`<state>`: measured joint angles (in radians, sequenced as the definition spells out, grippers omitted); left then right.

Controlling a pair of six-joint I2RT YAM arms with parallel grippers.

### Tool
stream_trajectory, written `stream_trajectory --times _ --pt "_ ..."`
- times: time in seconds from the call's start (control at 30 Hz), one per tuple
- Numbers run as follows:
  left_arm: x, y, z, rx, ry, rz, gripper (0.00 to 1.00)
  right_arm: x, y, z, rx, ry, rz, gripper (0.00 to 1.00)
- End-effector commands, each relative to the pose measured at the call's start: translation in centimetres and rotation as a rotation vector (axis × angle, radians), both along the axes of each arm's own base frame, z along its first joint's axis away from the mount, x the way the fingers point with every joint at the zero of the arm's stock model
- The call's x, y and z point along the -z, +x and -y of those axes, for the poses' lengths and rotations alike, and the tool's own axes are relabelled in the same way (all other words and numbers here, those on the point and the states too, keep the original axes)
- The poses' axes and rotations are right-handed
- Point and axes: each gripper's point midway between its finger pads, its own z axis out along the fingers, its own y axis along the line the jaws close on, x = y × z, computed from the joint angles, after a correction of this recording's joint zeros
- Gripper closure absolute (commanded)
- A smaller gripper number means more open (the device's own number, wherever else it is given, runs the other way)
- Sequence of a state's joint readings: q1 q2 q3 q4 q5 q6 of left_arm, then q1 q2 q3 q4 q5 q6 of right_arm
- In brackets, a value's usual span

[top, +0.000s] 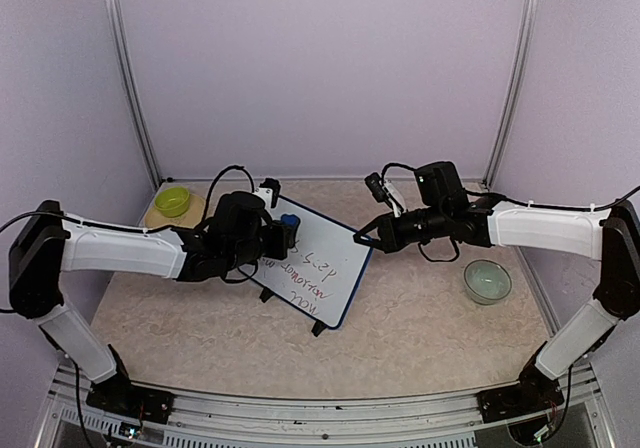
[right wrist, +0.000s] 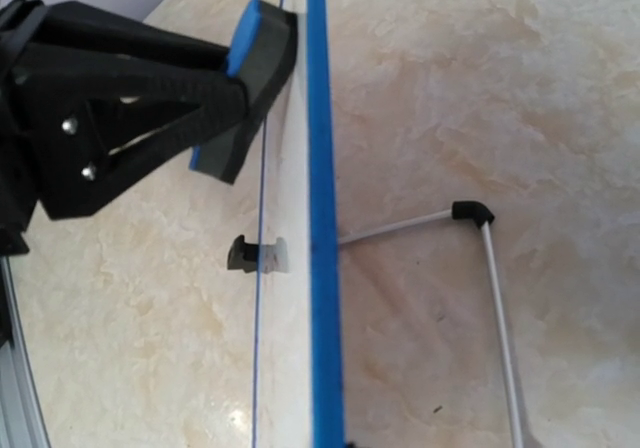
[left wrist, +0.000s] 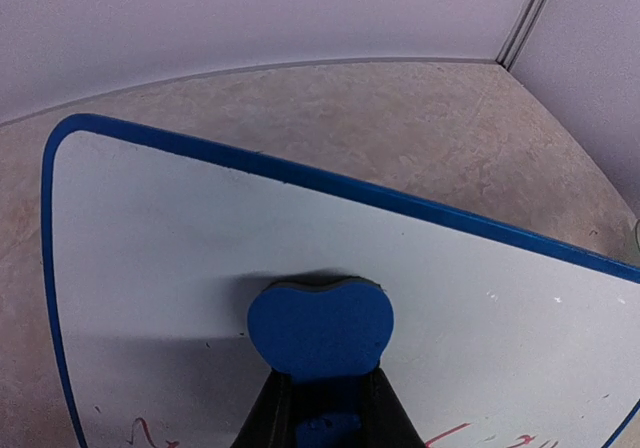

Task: Erase the whiteboard
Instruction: Erase the center of the whiteboard.

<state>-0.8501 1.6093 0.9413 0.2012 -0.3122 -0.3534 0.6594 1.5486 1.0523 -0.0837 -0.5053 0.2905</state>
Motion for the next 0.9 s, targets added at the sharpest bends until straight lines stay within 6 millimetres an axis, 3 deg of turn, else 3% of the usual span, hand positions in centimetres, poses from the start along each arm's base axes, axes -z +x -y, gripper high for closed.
stream_trajectory --times 0.0,0.33,0.47,0.63,0.87 --pt "2.0 -0.9 0.7 0.034 0.036 -0.025 0.83 3.2 -2.8 -0.4 -0.108 -0.089 -0.039 1.00" --pt "9.8 -5.7 -4.4 -0.022 0.114 -0.177 0.84 3.4 -2.7 -0.6 -0.111 -0.084 -0.041 1.00" --pt "10.9 -6.3 -5.1 -0.034 0.123 -0.198 0.84 3.4 -2.7 -0.9 -0.116 -0.082 -0.044 1.00" --pt "8.9 -5.1 -3.8 -0.024 0.106 -0.150 0.84 3.4 -2.8 -1.0 -0.118 -0.087 -0.044 1.00" --pt "3.3 -1.5 -0.6 -0.008 0.066 -0.037 0.84 3.2 -3.0 -0.7 -0.114 -0.092 -0.040 1.00"
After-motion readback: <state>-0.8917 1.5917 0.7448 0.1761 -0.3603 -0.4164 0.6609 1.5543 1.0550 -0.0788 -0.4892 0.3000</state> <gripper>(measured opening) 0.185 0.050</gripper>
